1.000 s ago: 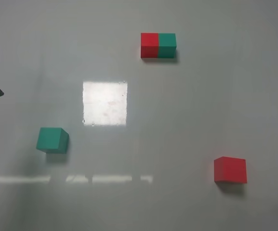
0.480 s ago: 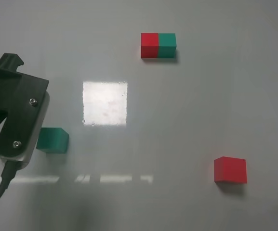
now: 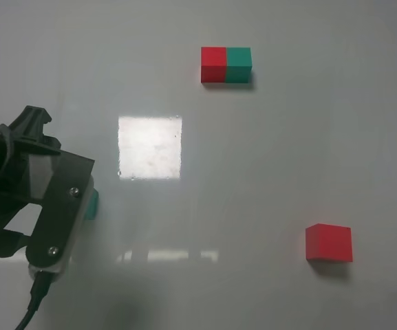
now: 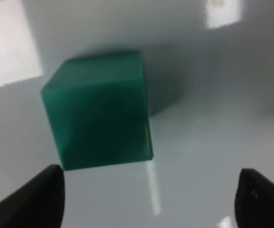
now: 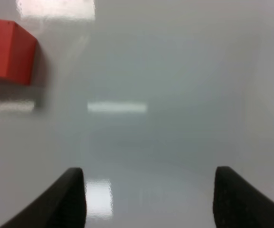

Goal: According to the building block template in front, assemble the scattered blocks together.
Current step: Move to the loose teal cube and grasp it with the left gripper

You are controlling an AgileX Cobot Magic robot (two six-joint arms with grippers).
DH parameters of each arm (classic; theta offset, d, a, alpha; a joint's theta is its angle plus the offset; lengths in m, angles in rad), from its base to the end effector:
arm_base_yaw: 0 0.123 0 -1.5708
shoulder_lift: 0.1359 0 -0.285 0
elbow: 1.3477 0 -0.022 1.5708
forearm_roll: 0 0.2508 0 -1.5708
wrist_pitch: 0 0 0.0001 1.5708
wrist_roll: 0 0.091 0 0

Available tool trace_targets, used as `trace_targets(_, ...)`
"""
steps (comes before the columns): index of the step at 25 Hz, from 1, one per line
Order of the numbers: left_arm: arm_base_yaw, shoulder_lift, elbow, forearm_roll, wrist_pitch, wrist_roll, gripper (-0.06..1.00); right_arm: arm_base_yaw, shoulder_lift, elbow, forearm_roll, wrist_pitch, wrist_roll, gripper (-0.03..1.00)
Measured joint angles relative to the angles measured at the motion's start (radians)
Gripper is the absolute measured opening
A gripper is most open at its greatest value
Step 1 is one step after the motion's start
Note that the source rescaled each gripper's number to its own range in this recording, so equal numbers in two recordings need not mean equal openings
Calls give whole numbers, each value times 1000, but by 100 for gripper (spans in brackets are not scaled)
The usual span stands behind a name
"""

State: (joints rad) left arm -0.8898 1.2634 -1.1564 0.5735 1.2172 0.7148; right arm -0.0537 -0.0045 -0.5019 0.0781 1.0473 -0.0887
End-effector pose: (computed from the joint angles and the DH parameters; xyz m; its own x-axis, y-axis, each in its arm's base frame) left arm 0.1824 -0.1515 0.3485 0.0938 0.9842 0.1500 0.7918 -0.1650 0.5881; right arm -0.0050 0.0064 0.2791 -0.4356 -0.0261 -0.8998 -0.0288 0.9995 -0.0151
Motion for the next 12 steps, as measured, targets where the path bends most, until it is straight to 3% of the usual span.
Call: trace_targets(12,0,7,49,86,-164,-63,97,0,0,0,0,0,0,43)
